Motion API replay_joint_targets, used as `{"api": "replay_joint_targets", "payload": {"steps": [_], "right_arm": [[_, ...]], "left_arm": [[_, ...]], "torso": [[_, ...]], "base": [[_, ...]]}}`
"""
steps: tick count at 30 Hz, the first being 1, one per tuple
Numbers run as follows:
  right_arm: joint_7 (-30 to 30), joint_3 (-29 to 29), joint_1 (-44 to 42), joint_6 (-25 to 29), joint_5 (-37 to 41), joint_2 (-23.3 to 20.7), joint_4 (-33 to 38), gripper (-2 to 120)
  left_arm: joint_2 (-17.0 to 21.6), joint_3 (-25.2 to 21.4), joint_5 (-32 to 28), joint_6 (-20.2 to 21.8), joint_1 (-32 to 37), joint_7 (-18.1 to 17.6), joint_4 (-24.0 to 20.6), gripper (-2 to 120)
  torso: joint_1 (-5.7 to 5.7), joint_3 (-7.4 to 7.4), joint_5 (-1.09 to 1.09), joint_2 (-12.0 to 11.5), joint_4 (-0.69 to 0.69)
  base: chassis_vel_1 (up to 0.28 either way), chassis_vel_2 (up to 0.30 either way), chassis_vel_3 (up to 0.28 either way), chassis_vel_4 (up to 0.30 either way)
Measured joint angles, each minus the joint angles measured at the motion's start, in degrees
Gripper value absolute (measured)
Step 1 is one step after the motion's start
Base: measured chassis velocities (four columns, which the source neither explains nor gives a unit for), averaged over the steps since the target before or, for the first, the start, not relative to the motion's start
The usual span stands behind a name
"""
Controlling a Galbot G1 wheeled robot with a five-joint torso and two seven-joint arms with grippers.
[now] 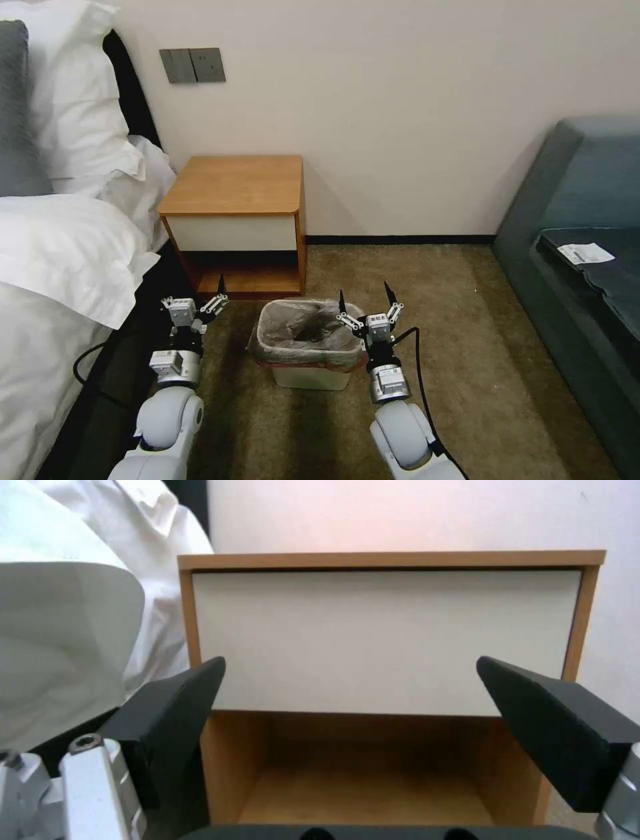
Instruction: Pick up the garbage bag from the table and place it over the trash can.
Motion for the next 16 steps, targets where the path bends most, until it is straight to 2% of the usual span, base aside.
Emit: {"api": "replay_joint_targets", "payload": {"steps": [16], "right_arm": [[0.00, 0.00, 0.00, 0.00, 0.00, 0.00, 0.00, 100]], "left_arm": [[-0.14, 0.11, -0.11, 0.50, 0.13, -0.38, -0.32, 95]], "torso": [[0.00, 0.00, 0.00, 0.00, 0.00]], "base": [[0.000, 0.000, 0.000, 0.000]]}}
